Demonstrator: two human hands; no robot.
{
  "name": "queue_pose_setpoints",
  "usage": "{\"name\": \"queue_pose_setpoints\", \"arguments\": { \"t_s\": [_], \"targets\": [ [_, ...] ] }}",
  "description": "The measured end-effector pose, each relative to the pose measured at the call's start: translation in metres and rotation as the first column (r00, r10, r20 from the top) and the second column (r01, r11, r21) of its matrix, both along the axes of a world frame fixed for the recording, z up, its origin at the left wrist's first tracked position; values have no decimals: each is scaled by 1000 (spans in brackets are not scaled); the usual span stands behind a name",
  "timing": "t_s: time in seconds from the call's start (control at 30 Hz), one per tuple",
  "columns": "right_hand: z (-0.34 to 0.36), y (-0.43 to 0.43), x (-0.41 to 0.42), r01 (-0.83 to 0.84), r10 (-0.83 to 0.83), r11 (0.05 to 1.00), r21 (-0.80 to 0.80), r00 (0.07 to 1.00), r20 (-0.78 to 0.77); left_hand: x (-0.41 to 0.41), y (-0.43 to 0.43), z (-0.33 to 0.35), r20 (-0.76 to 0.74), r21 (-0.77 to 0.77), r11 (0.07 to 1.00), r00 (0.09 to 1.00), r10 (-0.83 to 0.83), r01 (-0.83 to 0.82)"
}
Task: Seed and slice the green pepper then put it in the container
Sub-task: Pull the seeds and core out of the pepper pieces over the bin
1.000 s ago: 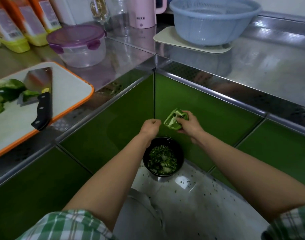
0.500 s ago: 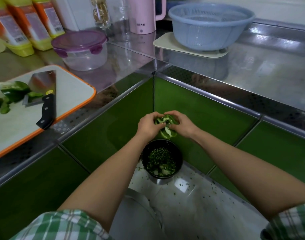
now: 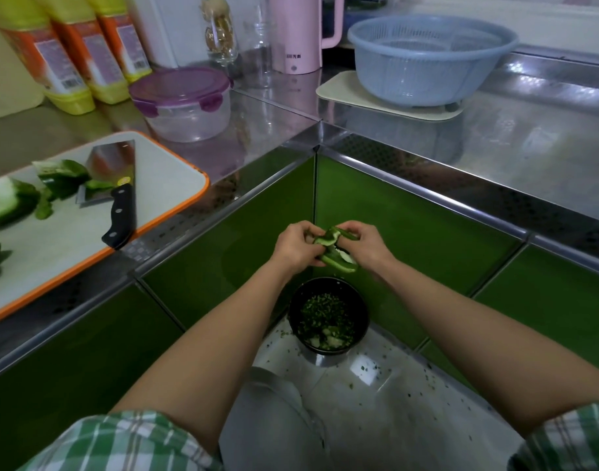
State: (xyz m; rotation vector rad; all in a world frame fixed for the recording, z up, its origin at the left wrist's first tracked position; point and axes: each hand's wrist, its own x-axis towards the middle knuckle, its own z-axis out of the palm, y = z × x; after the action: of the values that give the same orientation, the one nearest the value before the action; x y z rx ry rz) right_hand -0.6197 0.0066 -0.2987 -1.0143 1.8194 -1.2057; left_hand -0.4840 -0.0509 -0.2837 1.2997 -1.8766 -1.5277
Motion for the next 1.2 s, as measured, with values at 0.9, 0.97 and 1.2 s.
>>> {"name": "queue_pose_setpoints", "arguments": {
  "t_s": [0.9, 0.97, 1.2],
  "targets": [
    [7, 0, 12, -246, 247, 966, 83, 772, -585, 10, 2, 1, -112, 299, 932, 963, 247, -204],
    [6, 3, 12, -258, 264, 961, 101, 743, -616, 10, -1, -1, -69, 233, 937, 957, 283, -260],
    [4, 11, -6, -74, 92, 996, 55, 802, -590, 16, -9, 2, 40, -69, 957, 957, 286, -283]
  ]
}}
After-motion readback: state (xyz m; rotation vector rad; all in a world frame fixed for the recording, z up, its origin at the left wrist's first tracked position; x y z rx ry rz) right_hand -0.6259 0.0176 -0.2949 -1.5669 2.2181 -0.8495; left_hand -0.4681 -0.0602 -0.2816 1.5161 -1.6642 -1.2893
